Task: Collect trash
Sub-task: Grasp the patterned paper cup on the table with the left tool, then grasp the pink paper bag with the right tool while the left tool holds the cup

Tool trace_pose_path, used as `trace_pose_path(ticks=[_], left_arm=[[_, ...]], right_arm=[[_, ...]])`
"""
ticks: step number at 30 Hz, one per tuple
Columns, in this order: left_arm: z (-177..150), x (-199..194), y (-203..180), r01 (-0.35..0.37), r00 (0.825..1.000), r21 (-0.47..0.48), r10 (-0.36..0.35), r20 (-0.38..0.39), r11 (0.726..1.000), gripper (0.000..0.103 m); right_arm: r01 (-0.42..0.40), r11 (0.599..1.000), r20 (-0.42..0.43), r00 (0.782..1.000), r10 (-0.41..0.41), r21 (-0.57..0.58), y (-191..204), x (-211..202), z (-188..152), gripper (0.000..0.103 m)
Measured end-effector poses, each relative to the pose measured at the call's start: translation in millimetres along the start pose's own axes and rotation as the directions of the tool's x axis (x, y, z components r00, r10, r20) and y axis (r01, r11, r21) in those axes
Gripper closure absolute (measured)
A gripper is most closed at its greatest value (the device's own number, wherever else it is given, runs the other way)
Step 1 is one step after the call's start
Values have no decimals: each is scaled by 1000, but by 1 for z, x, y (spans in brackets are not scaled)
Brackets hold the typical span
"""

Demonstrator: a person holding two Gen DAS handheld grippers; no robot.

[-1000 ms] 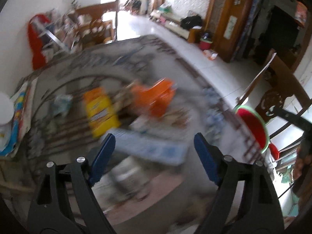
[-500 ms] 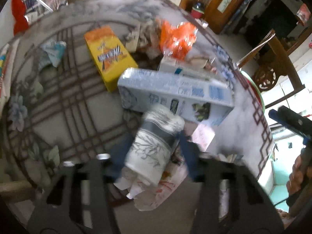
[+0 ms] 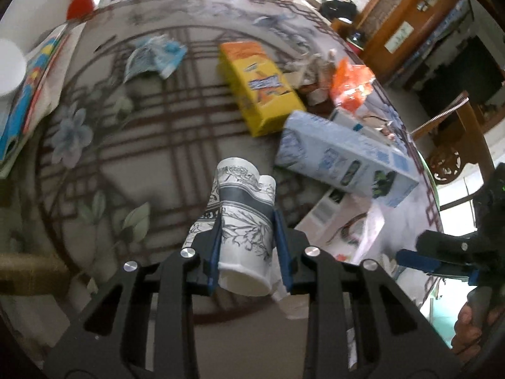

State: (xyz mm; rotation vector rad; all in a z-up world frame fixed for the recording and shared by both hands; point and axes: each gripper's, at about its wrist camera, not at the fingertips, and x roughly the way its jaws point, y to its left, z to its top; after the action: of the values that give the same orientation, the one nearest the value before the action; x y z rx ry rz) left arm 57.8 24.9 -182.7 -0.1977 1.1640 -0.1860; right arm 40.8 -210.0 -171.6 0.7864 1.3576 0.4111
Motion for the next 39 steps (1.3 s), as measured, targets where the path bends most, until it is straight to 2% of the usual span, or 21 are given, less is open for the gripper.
trace_pose_path(ticks=[2, 4, 6, 8, 10, 16, 17, 18, 25, 26, 27, 28, 29, 31, 32, 34, 35, 36, 37, 39], left_arm=[[-5, 1, 9, -1, 1000, -26, 0, -8, 1000, 74], [-9, 0, 16, 13, 1000, -45, -13, -9, 999, 73], [-13, -1, 20, 4, 1000, -57, -5, -7, 998, 67], [-17, -3, 22, 6, 1000, -67, -6, -1, 998, 54], [-20, -6, 24, 10, 1000, -77, -9, 5, 997, 48], [-24, -6, 28, 14, 1000, -88, -14, -3, 996, 40], [-24, -5, 28, 13, 1000, -86, -14, -6, 996, 40], [-24, -4, 27, 13, 1000, -84, -14, -11, 996, 40], [-20, 4, 22, 9, 1000, -69, -10, -21, 998, 41], [-19, 5, 22, 8, 1000, -72, -10, -20, 997, 41], [-18, 5, 24, 8, 1000, -78, -9, -18, 997, 41], [-16, 6, 26, 7, 1000, -85, -8, -16, 996, 42], [-15, 6, 26, 4, 1000, -88, -5, -14, 996, 49], [-13, 6, 27, -8, 1000, -94, 7, -11, 996, 56], [-12, 6, 28, -11, 1000, -103, 10, -11, 995, 59], [-12, 4, 31, -8, 1000, -118, 7, -6, 993, 66], [-13, 3, 30, -4, 1000, -123, 4, -4, 992, 72], [-14, 1, 31, -4, 1000, -127, 4, -2, 992, 75], [-15, 0, 31, -8, 1000, -128, 8, 0, 992, 79], [-17, -7, 32, -10, 1000, -136, 12, 16, 991, 80]], right_arm=[[14, 1000, -16, 1000, -14, -5, 12, 14, 3, 22], [36, 999, -20, 999, -36, -7, 20, 23, 6, 17], [68, 998, -27, 997, -68, 4, 25, 31, 7, 16], [83, 996, -43, 996, -82, 18, 27, 41, 9, 15], [95, 995, -49, 994, -94, 25, 27, 48, 11, 15], [61, 994, -59, 997, -56, 85, 10, 52, 14, 17], [57, 995, -59, 997, -52, 85, 9, 52, 14, 24], [56, 995, -58, 997, -52, 81, 8, 51, 14, 37], [-9, 1000, -41, 999, 9, 7, 12, 37, 12, 52], [-7, 1000, -33, 999, 6, -15, 15, 33, 12, 60], [-9, 1000, -28, 1000, 8, -29, 18, 32, 11, 84], [-23, 998, -34, 999, 22, -51, 21, 30, 11, 103], [-13, 997, -36, 999, 11, -71, 23, 29, 10, 103], [24, 994, -21, 999, -27, -107, 27, 28, 8, 103], [50, 993, -17, 998, -52, -111, 27, 29, 7, 98], [51, 996, -23, 998, -53, -79, 23, 32, 7, 79], [30, 998, -24, 999, -31, -57, 20, 32, 8, 50], [21, 999, -16, 1000, -22, -45, 20, 32, 8, 33], [24, 999, 1, 1000, -24, -36, 21, 32, 9, 30], [49, 998, 14, 999, -48, -40, 25, 33, 13, 28]])
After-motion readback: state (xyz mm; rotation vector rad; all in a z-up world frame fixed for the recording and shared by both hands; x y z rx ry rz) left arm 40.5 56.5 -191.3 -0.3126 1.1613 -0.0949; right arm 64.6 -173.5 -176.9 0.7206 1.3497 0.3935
